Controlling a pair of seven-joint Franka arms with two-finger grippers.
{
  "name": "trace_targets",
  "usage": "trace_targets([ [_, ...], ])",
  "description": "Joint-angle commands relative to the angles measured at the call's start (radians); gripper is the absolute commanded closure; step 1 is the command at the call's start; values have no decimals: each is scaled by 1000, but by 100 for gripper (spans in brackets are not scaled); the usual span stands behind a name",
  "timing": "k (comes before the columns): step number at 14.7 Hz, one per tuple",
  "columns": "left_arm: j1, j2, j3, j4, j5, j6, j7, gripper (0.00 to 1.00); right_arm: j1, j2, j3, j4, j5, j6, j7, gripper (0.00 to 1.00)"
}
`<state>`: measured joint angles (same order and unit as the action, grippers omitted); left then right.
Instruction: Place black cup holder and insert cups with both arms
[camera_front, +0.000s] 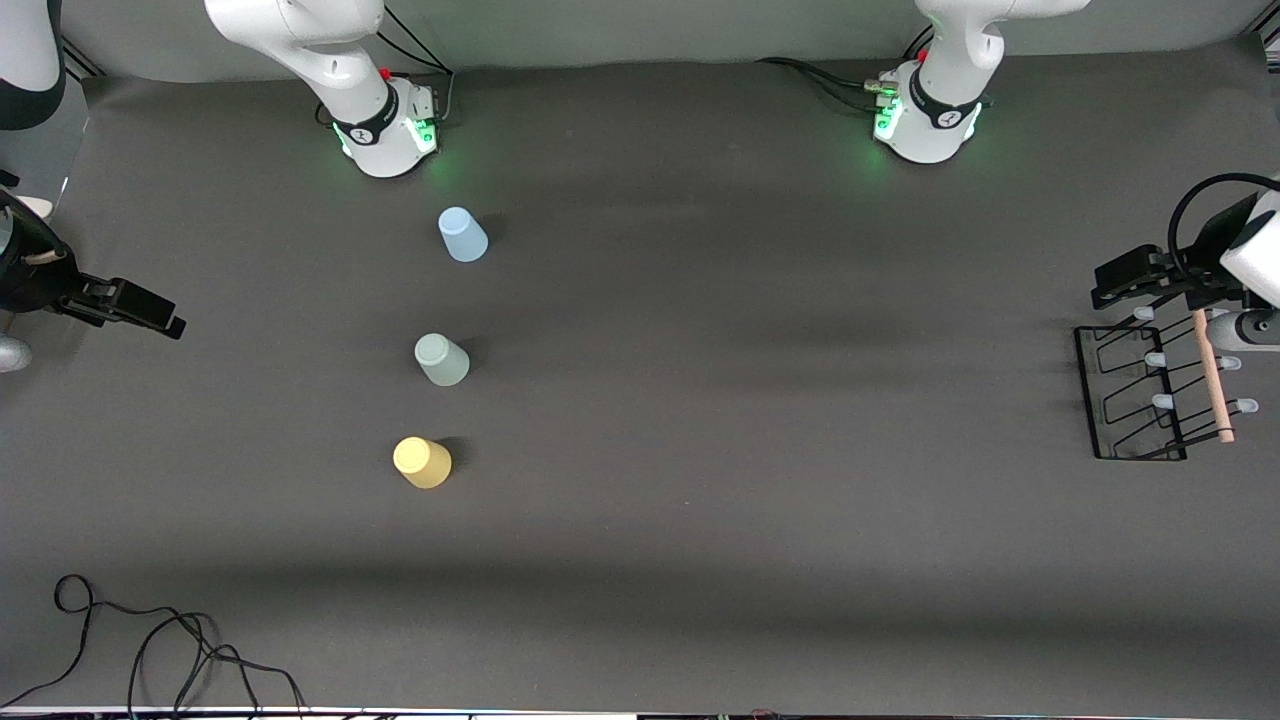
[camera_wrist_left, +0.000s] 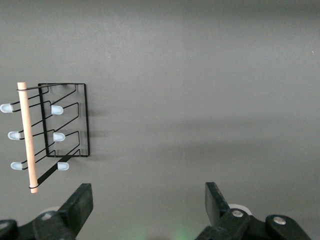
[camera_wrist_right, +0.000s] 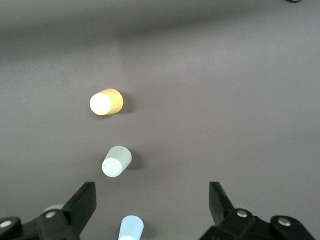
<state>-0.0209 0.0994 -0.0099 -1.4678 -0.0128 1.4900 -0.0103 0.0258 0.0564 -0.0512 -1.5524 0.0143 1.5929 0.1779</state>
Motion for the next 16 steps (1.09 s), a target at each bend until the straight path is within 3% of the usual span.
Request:
trace_targets([
  [1, -11, -12, 4, -9, 28, -2, -10, 0, 3, 11, 4, 28, -17, -28, 21, 0],
  [5, -7, -15, 4, -9, 28, -8, -7, 0, 3, 13, 4, 25, -17, -36, 18, 0],
  [8, 31, -58, 8, -74, 43, -7, 33, 0, 5, 13, 4, 3, -8, -28, 23, 0],
  [13, 290, -72, 8, -173, 56, 24, 336, 0, 5, -9, 2, -43, -13, -21, 23, 0],
  [16, 425, -89, 8, -281, 56, 152, 516, 0, 6, -9, 2, -43, -17, -19, 23, 0],
])
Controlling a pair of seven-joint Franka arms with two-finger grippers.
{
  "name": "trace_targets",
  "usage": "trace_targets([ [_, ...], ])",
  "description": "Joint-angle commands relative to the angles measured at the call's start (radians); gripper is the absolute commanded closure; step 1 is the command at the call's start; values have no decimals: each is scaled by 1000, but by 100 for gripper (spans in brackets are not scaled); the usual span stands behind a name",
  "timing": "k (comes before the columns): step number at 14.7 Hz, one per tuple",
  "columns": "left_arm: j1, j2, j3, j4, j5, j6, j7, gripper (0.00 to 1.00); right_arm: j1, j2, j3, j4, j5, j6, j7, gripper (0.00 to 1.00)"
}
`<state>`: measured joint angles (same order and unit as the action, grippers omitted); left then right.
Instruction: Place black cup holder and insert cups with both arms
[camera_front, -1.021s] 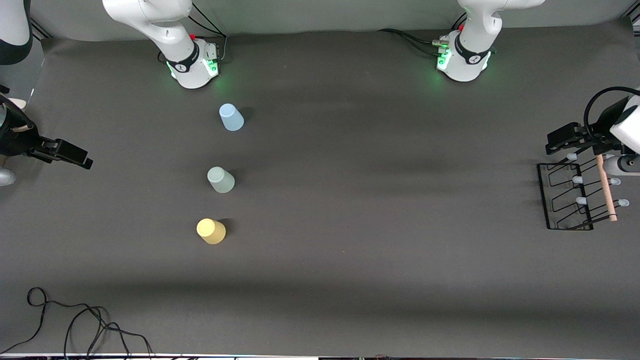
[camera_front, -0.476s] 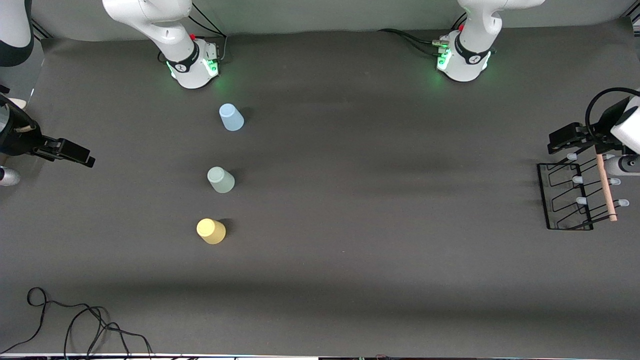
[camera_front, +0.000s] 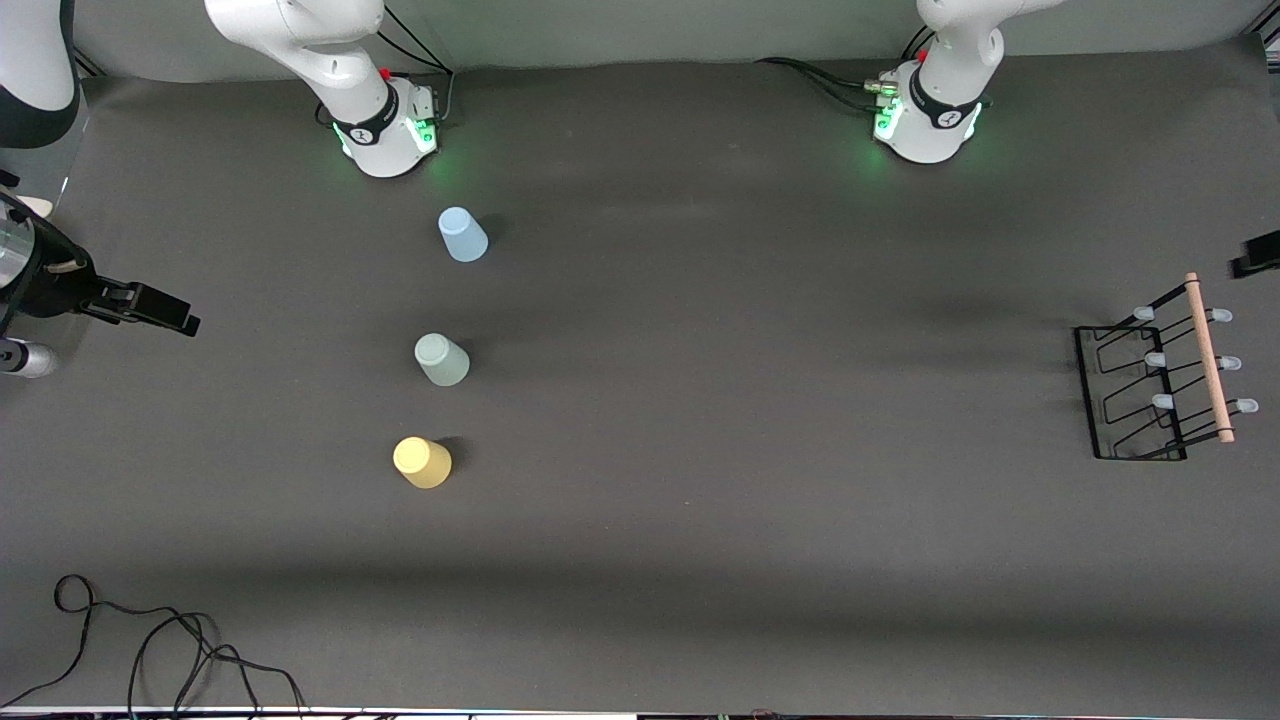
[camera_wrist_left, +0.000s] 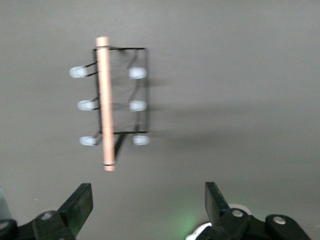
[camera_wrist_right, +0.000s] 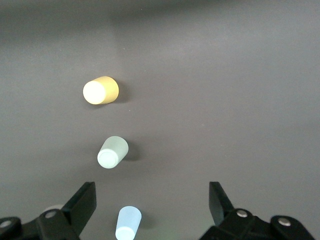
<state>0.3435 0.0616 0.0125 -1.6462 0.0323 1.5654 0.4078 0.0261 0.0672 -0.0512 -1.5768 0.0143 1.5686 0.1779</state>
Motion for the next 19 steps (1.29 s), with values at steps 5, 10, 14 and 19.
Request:
trace_targets([
  [5, 98, -51, -14, -161, 11, 126, 163, 0, 5, -18, 2, -17, -19, 7, 20, 0],
  [10, 104, -43, -14, -325, 12, 325, 164, 0, 5, -18, 2, -15, -20, 7, 21, 0],
  [14, 123, 6, -14, -389, 29, 487, 174, 0, 5, -18, 1, -15, -20, 8, 20, 0],
  [19, 134, 82, -14, -415, 46, 593, 180, 0, 5, -18, 2, -14, -22, 10, 20, 0],
])
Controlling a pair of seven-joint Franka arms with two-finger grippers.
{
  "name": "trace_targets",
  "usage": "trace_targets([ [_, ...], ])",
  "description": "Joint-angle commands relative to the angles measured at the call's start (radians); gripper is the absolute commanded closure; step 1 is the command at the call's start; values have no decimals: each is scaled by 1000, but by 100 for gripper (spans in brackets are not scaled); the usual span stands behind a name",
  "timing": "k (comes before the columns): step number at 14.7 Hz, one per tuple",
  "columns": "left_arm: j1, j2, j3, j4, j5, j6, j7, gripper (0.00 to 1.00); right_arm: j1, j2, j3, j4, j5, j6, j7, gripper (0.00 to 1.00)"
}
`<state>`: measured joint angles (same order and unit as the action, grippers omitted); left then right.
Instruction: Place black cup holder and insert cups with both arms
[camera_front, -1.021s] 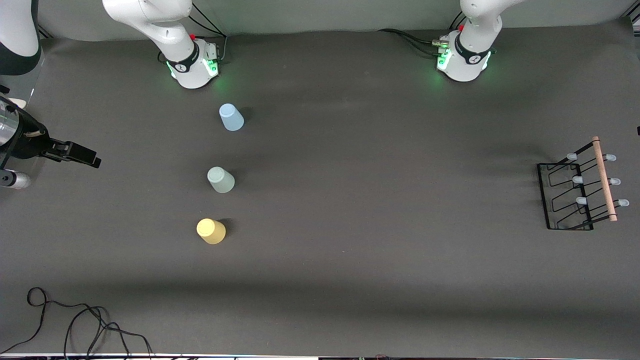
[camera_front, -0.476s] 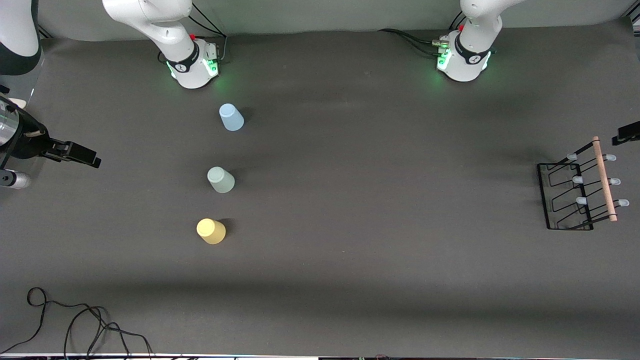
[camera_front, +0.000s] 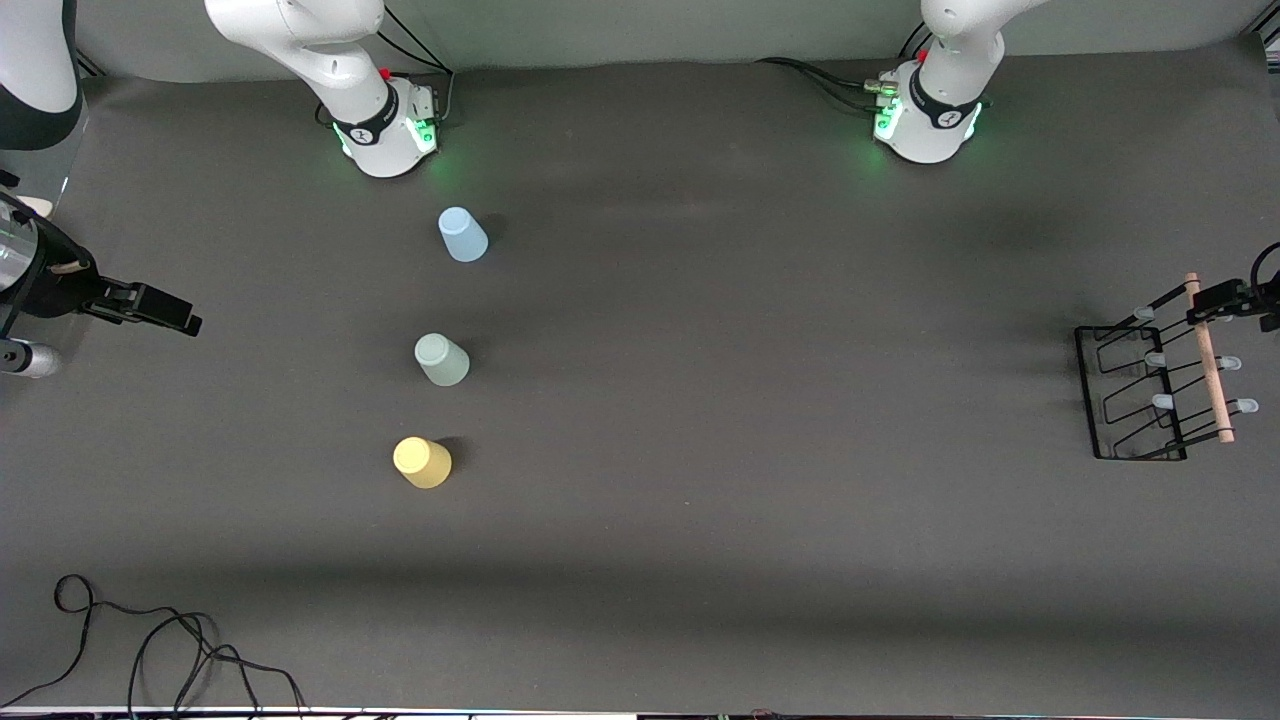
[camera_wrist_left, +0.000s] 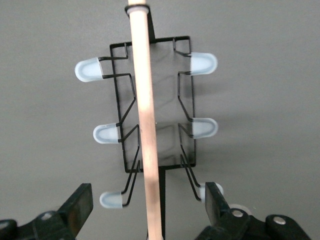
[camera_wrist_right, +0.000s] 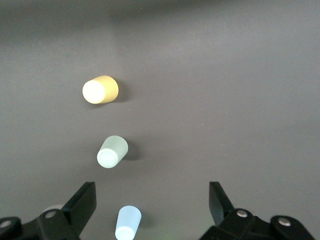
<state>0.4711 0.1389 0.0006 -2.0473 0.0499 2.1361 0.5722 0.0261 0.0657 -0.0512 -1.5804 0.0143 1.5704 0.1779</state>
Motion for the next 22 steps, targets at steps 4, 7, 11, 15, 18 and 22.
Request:
trace_targets([
  [4, -5, 31, -2, -16, 31, 45, 14, 0, 5, -17, 1, -12, -25, 8, 20, 0],
  [7, -9, 34, -8, -14, 31, 45, 2, 9, 5, -17, 2, -10, -27, 8, 20, 0],
  [11, -19, 36, -8, -13, 31, 45, 2, 61, 5, -17, 2, -10, -30, 8, 20, 0],
  [15, -15, 37, -8, -7, 30, 48, 6, 100, 5, -17, 1, -10, -30, 8, 20, 0],
  [18, -9, 36, -8, 6, 30, 45, 5, 100, 5, -17, 1, -10, -30, 8, 18, 0],
  [22, -9, 21, -8, 160, 11, -112, -37, 100, 5, -17, 1, -10, -30, 8, 20, 0],
])
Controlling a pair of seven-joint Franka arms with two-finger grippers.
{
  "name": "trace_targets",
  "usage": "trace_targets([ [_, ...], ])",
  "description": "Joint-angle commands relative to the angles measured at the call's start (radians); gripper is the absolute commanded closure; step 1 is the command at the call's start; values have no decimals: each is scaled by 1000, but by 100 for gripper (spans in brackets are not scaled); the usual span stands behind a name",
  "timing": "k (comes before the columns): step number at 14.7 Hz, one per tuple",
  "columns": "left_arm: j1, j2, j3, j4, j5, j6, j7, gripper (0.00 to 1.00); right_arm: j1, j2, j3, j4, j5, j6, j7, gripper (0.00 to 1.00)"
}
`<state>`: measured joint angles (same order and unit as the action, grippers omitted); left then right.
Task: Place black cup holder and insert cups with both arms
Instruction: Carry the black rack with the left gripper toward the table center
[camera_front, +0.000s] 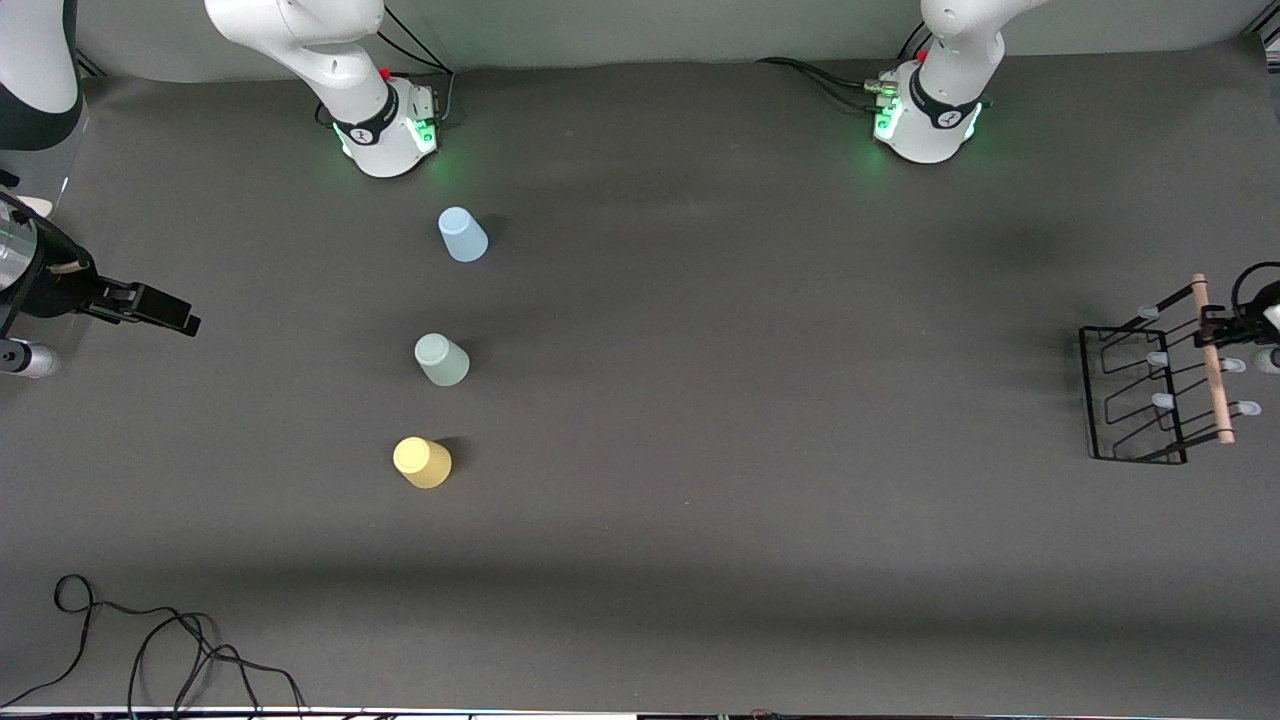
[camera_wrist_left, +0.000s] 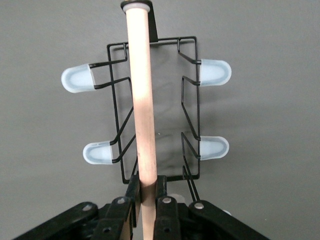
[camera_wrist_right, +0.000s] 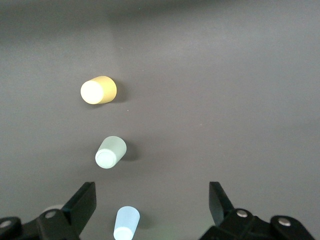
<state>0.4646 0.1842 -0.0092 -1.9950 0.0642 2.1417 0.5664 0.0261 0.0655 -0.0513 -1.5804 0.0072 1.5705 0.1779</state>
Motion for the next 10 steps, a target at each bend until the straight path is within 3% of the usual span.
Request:
trace_targets([
  [1, -12, -23, 2, 175, -3, -182, -55, 100, 5, -16, 2, -10, -23, 8, 18, 0],
  [5, -85, -22, -2, 344, -3, -363, -178, 100, 5, -16, 1, -10, -24, 8, 18, 0],
  [10, -347, -25, -3, 439, -4, -499, -428, 100, 5, -16, 2, -10, -32, 8, 14, 0],
])
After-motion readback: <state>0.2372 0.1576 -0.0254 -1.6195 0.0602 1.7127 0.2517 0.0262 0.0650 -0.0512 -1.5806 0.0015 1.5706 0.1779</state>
